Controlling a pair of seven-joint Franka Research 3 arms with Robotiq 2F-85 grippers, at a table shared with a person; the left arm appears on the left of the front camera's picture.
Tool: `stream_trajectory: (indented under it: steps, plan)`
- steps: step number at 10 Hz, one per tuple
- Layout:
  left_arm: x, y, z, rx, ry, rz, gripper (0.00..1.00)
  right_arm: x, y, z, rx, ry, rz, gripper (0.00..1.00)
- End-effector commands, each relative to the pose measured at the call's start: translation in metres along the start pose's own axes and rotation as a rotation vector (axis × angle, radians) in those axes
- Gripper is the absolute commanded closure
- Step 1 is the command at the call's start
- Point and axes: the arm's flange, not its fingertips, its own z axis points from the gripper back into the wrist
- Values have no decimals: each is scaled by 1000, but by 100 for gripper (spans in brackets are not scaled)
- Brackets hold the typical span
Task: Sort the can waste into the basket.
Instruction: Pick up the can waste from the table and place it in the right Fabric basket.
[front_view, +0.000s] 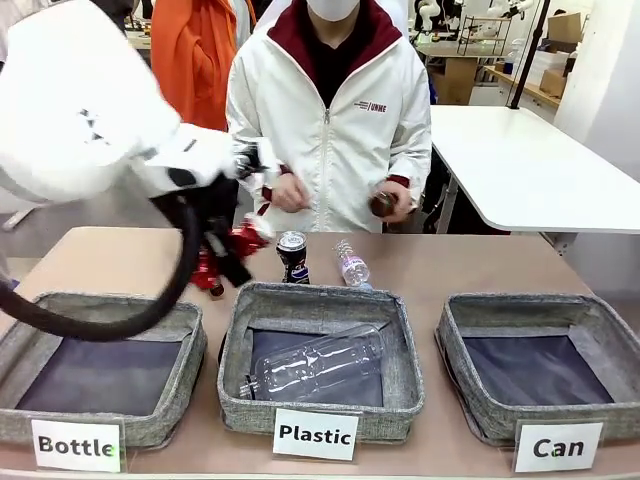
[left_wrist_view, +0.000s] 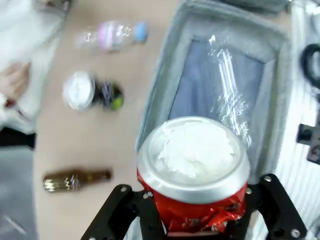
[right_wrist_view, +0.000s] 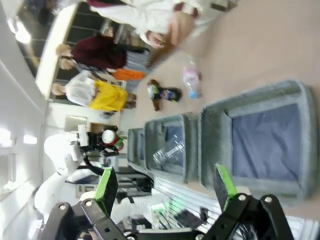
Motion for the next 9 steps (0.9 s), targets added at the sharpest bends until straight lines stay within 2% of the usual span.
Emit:
stream_trajectory:
  steps: [1, 2, 3, 4, 5, 6, 7, 8, 9]
  plan:
    - [66, 5, -30, 54, -141, -225, 99, -9, 25, 69, -128, 119, 96, 0]
    - [127, 2, -48, -18, -175, -369, 99, -16, 29, 96, -160, 161, 152, 0]
    - [187, -11, -69, -9, -201, -451, 99, -20, 24, 117, -209, 167, 181, 0]
    - [245, -20, -93, -98, -183, -510, 99, -20, 13, 130, -256, 153, 186, 0]
    - [298, -33, -119, -109, -190, -514, 99, -17, 0, 138, -225, 144, 159, 0]
    - [335, -43, -148, -59, -206, -501, 99, -15, -14, 147, -228, 135, 127, 0]
    - [349, -51, -172, -1, -202, -505, 99, -18, -26, 151, -210, 138, 124, 0]
    - [355, -58, -189, -23, -205, -501, 99, -29, 4, 144, -242, 124, 125, 0]
    - [357, -72, -203, 23, -216, -474, 99, -29, 4, 144, -242, 124, 125, 0]
